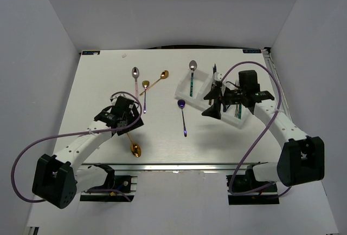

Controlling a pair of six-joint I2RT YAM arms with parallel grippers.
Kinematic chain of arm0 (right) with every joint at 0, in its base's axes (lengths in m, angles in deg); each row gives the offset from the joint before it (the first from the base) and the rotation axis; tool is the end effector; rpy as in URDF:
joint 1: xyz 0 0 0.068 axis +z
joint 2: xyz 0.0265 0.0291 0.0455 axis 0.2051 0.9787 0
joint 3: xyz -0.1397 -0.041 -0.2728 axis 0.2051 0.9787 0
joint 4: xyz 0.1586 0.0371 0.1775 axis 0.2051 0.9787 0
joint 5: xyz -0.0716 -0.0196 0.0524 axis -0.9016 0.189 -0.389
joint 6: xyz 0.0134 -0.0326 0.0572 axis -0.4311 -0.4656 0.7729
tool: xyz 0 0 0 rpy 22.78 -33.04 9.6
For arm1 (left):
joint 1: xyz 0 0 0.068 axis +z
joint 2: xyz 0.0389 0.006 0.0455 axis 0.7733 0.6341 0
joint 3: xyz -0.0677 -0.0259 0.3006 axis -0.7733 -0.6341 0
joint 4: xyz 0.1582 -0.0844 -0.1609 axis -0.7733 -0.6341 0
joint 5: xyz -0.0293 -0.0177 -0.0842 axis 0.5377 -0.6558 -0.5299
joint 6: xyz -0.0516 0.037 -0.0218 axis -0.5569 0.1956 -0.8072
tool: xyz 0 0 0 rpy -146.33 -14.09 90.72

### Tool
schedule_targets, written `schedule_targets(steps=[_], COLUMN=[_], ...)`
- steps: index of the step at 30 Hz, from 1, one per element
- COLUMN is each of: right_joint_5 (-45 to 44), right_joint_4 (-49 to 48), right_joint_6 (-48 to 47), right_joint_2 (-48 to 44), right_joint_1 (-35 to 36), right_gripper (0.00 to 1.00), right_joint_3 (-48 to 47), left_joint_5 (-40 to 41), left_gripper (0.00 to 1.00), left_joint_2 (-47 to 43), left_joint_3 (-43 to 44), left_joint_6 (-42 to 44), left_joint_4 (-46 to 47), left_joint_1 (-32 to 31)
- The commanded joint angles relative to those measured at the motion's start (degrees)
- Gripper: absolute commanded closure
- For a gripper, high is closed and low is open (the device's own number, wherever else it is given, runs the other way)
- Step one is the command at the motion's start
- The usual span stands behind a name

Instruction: Sort the eating utensils into containers

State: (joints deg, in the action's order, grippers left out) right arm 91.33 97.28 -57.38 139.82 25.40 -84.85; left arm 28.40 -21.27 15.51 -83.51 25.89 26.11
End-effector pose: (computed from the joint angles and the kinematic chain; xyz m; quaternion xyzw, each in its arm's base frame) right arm 0.2333 0.1033 0.3210 -0.5199 0.6293 0.3598 0.4519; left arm 0.1708 -0.0671 0.2466 -0.1863 0.9424 -0.0751 0.2675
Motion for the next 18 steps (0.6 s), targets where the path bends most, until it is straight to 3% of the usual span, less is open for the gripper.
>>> schedule_targets(steps=[1, 10, 18], right_joint_5=[3.0, 2.3, 2.4], right_joint_4=[0.7, 1.3, 1.7], right_joint_6=[-0.3, -1.5, -1.7], right_joint_2=[1.4, 0.7, 0.6], right_joint_1=[0.1, 0.1, 0.1], right_gripper=[0.11, 0.11, 0.11], right_joint_3=[-0.4, -0.1, -0.1], left_joint_5=[3.4, 6.7, 5.4], left_gripper=[0.2, 0.25, 0.32], left_joint_2=[0.0, 1.3, 3.6], left_joint_3=[-0.3, -1.4, -3.3], left_joint_6=[1.5, -10.9, -10.8], left_joint_4=[-3.4, -6.4, -2.7], left_joint_1=[0.2, 0.5, 2.8])
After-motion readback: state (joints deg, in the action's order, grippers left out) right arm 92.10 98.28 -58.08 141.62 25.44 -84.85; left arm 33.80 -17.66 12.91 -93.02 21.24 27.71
